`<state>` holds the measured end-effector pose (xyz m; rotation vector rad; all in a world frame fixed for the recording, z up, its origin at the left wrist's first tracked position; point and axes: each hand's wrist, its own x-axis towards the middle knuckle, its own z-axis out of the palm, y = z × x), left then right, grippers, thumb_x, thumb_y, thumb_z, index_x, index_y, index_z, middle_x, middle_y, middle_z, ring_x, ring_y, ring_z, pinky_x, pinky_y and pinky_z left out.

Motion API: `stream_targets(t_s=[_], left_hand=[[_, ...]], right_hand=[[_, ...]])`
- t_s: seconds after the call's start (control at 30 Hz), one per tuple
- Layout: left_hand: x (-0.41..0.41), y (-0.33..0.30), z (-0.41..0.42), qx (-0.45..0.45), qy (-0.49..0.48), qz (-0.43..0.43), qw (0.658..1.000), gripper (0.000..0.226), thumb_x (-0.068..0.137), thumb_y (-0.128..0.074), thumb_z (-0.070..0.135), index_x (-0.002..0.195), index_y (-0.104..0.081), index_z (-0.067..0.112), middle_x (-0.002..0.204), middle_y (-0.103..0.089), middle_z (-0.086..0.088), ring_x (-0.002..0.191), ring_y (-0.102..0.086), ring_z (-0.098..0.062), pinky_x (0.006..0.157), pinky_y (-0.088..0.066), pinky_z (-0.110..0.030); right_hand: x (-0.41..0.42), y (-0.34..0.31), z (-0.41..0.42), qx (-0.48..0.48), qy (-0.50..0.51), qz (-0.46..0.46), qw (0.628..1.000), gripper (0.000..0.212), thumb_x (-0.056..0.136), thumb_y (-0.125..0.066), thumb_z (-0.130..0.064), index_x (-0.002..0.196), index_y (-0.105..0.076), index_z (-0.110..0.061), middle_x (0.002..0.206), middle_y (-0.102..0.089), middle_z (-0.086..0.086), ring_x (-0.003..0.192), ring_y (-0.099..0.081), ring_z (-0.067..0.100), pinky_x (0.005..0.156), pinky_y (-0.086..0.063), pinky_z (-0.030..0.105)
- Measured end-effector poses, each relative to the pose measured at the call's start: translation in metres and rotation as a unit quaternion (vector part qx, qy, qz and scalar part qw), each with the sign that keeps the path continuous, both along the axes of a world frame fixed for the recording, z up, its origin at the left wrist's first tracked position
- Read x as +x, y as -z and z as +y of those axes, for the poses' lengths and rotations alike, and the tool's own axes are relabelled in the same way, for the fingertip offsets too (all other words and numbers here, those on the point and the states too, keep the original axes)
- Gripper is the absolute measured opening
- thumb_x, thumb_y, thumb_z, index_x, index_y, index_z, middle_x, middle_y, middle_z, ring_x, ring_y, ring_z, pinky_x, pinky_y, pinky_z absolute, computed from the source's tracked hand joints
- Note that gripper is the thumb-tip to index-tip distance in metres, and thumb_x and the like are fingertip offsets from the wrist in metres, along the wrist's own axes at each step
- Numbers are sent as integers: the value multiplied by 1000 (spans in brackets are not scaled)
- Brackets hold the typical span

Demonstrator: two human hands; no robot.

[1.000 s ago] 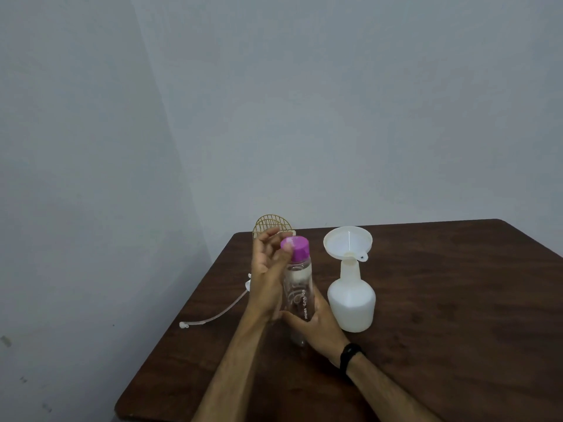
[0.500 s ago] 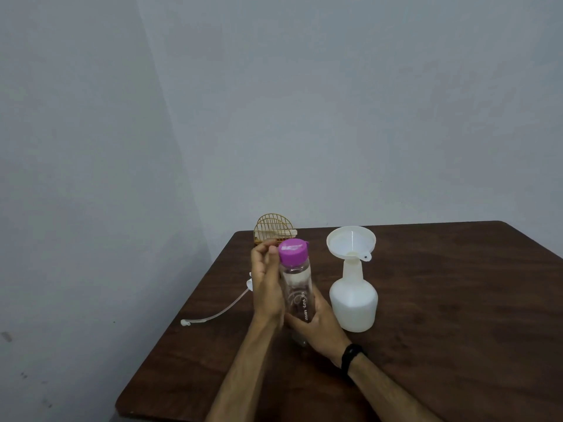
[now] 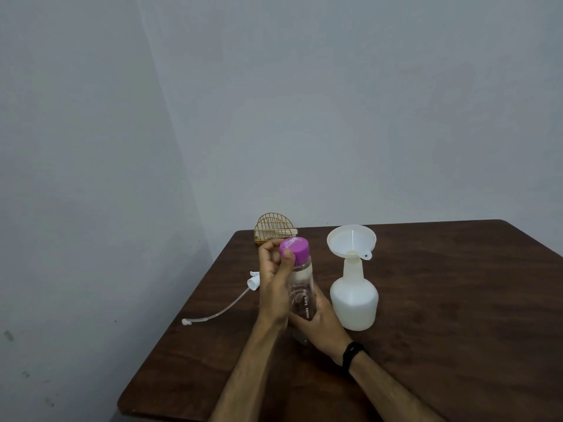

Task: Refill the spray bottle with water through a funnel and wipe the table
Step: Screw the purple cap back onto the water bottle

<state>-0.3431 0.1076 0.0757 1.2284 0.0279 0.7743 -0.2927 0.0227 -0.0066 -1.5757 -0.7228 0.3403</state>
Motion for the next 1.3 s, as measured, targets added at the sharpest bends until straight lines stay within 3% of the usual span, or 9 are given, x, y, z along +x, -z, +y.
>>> stream_targets(t_s=[0.2, 0.37, 0.47, 0.57, 0.7, 0.83, 0.93, 1.13, 1.3], left_hand=[[1, -4, -5, 0, 5, 12, 1000, 26, 92, -51, 32, 112, -58, 17, 106, -69, -5, 98, -64, -24, 83, -54, -35], [3, -4, -4, 22, 6, 31, 999, 27, 100, -48, 40, 106, -67, 22, 101, -72, -7, 99, -64, -27, 86, -53, -41], [-1, -4, -7, 12, -8, 59, 998, 56, 91, -43, 62, 110, -65, 14, 97, -71, -10, 96, -67, -28, 77, -59, -30], [-2, -2, -5, 57, -1, 63, 996, 85, 59, -63, 87, 110, -66, 19, 92, -73, -6, 85, -70, -20, 70, -60, -28], [-1, -6, -5, 40, 29, 48, 998, 80, 59, -74, 77, 107, -66, 13, 84, -70, -9, 73, -68, -17, 64, -58, -27], [1, -6, -1, 17, 44, 51, 998, 51, 85, -54, 49, 108, -64, 5, 83, -70, -11, 73, -67, -20, 65, -57, -28], [-2, -9, -1, 28, 32, 68, 997, 52, 94, -51, 53, 110, -64, 5, 85, -72, -10, 75, -68, -19, 66, -57, -29], [-6, -1, -3, 103, -20, 102, 989, 57, 70, -66, 72, 111, -64, 33, 99, -74, 1, 93, -73, -18, 73, -60, -28], [-4, 4, 1, 131, -22, 119, 984, 56, 71, -76, 58, 119, -57, 37, 114, -69, 2, 106, -69, -22, 83, -59, -36]], right_hand=[[-1, -1, -1, 10, 2, 4, 1000, 72, 76, -83, -30, 129, -38, -46, 127, -59, -18, 115, -58, -8, 98, -49, 18], [-3, -4, -4, 18, 5, 9, 1000, 71, 76, -83, -28, 129, -38, -46, 126, -59, -19, 113, -58, -8, 90, -48, 11], [-4, -5, -4, 12, 2, 1, 1000, 73, 77, -82, -29, 132, -36, -44, 130, -57, -18, 117, -56, -4, 92, -46, 11], [-4, -5, -3, 8, -3, 1, 1000, 69, 79, -81, -25, 130, -38, -44, 131, -58, -14, 118, -56, -2, 91, -48, 12], [-5, -6, -4, 15, -2, 7, 1000, 68, 79, -81, -24, 130, -40, -43, 129, -60, -13, 116, -58, -4, 96, -50, 16], [-5, -7, -6, 7, -4, 12, 1000, 64, 79, -81, -23, 122, -40, -47, 121, -58, -22, 107, -57, -17, 85, -48, 7], [-7, -8, -6, 4, -2, 14, 1000, 68, 78, -81, -27, 128, -39, -46, 123, -58, -20, 111, -57, -9, 92, -49, 14], [-13, -4, -10, -41, 17, 0, 999, 78, 71, -81, -50, 134, -37, -37, 129, -54, -18, 120, -53, 1, 92, -44, 14], [-26, -1, -35, -31, 69, -50, 996, 78, 67, -74, -68, 131, -43, -37, 129, -55, -22, 118, -55, -3, 98, -49, 21]])
